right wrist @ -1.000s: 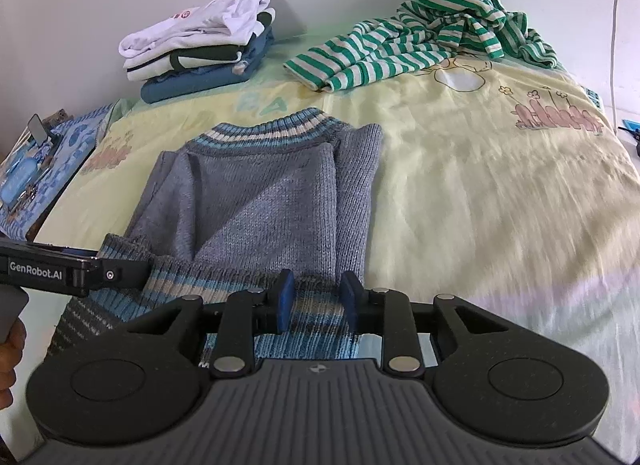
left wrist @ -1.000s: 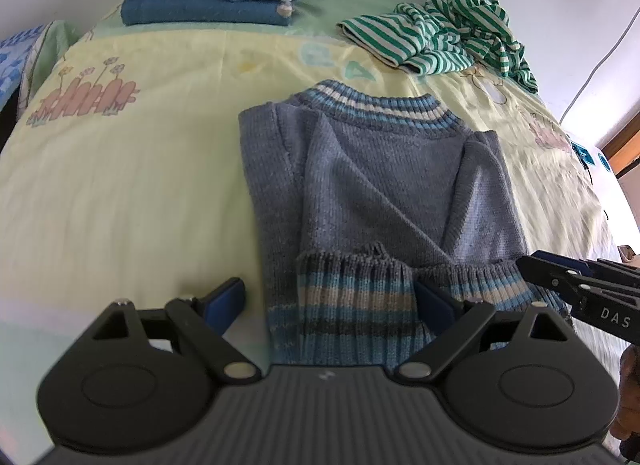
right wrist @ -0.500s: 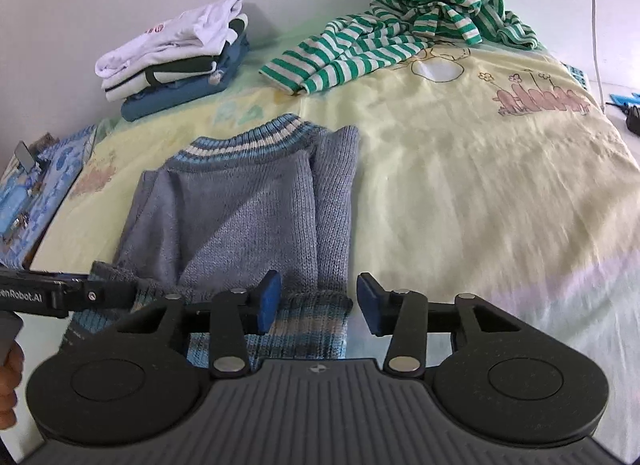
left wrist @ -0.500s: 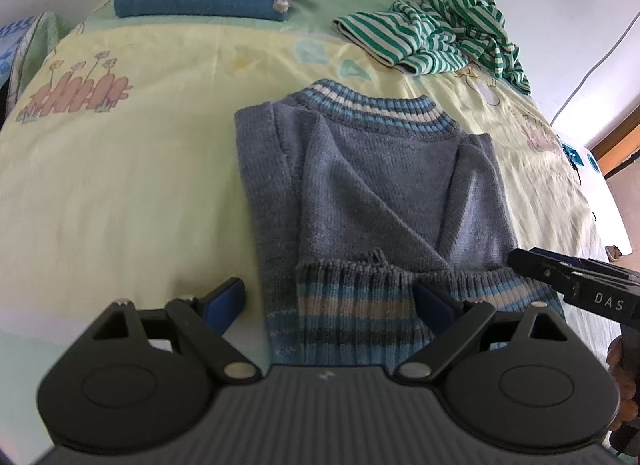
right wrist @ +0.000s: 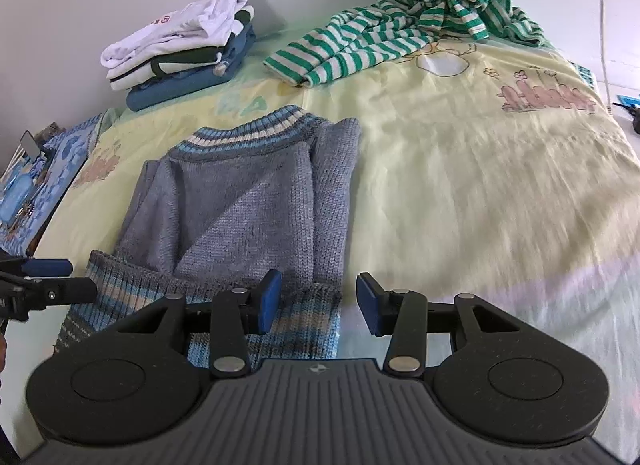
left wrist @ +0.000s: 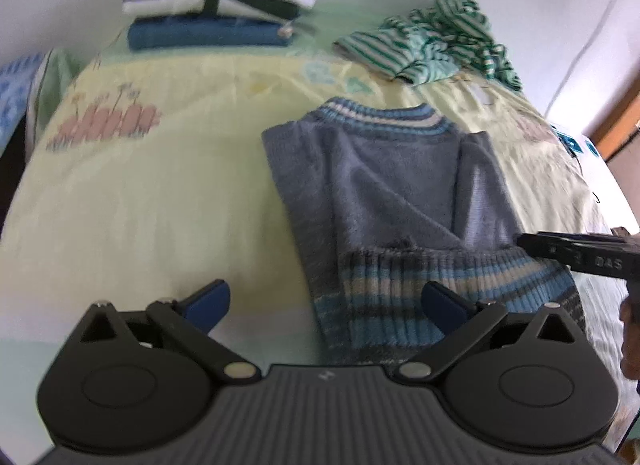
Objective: Fold clothes
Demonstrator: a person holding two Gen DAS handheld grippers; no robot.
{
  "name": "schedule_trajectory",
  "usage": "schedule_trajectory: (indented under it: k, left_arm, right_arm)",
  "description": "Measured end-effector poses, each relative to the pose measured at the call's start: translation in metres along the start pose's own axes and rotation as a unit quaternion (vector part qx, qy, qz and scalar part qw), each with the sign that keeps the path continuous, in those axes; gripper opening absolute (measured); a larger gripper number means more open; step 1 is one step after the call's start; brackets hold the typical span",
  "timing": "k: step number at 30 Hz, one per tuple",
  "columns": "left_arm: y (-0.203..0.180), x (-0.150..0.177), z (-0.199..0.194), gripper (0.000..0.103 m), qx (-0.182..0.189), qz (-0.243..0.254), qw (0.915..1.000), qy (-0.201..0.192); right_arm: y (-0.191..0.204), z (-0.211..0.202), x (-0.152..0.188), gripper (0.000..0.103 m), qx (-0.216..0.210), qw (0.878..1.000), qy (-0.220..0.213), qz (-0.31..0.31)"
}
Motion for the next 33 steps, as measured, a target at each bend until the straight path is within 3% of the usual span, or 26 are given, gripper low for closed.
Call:
schedule_trajectory:
  k: [3, 10, 17, 19, 20, 22, 25, 27, 29, 33]
  left_arm:
    - [-0.003, -0.003, 0.003, 0.101, 0.019, 0.002, 0.9998, 0.005]
    - [-0.002, -0.005, 0.011, 0.100, 0.021, -0.010, 0.9997, 0.010]
    - [-0.003, 0.006, -0.002, 0.099, 0.054, -0.007, 0.9984, 0.013]
    - [-0.006, 0.012, -0.002, 0.084, 0.072, -0.011, 0.9971, 0.022]
    - [-0.009, 0.013, -0.002, 0.070, 0.076, -0.012, 0.9967, 0.025]
    - [-0.016, 0.014, -0.002, 0.065, 0.082, -0.011, 0.9963, 0.023]
    - [-0.024, 0.017, -0.002, 0.063, 0.073, 0.002, 0.9973, 0.012]
    - [-0.023, 0.020, -0.007, 0.039, 0.069, -0.003, 0.9976, 0.001]
    - [-0.019, 0.023, -0.017, 0.022, 0.063, -0.005, 0.9979, -0.013]
    - [-0.007, 0.030, -0.028, 0.017, 0.058, -0.025, 0.9979, -0.016]
  right_arm:
    - [0.000, 0.006, -0.001, 0.046, -0.002, 1.000, 0.005, -0.004]
    - [-0.006, 0.004, -0.006, 0.045, -0.013, 1.000, 0.007, -0.002]
    - [-0.008, -0.039, 0.005, 0.045, -0.036, 0.999, 0.006, 0.003]
    - [-0.007, -0.041, 0.012, 0.045, -0.046, 0.999, 0.022, 0.003]
    - [-0.006, -0.040, 0.014, 0.045, -0.052, 0.998, 0.023, 0.003]
    - [-0.002, -0.037, 0.016, 0.043, -0.060, 0.998, 0.020, 0.003]
    - [-0.002, -0.026, 0.018, 0.032, -0.078, 0.996, 0.020, 0.026]
    - [0.000, -0.024, 0.018, 0.021, -0.083, 0.996, 0.015, 0.025]
    - [0.005, -0.025, 0.018, 0.014, -0.083, 0.996, 0.007, 0.016]
    - [0.019, -0.031, 0.013, 0.014, -0.103, 0.994, -0.017, -0.016]
Point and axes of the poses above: each gripper's, at about its wrist camera, not at the fingertips, and z roughly the way its jaws point, y to its left, x to its underside, the point moved 4 cm from there along z, roughly the way its jaws point, and after that the axes turned 15 degrees about -x, right-handed, at the moved point
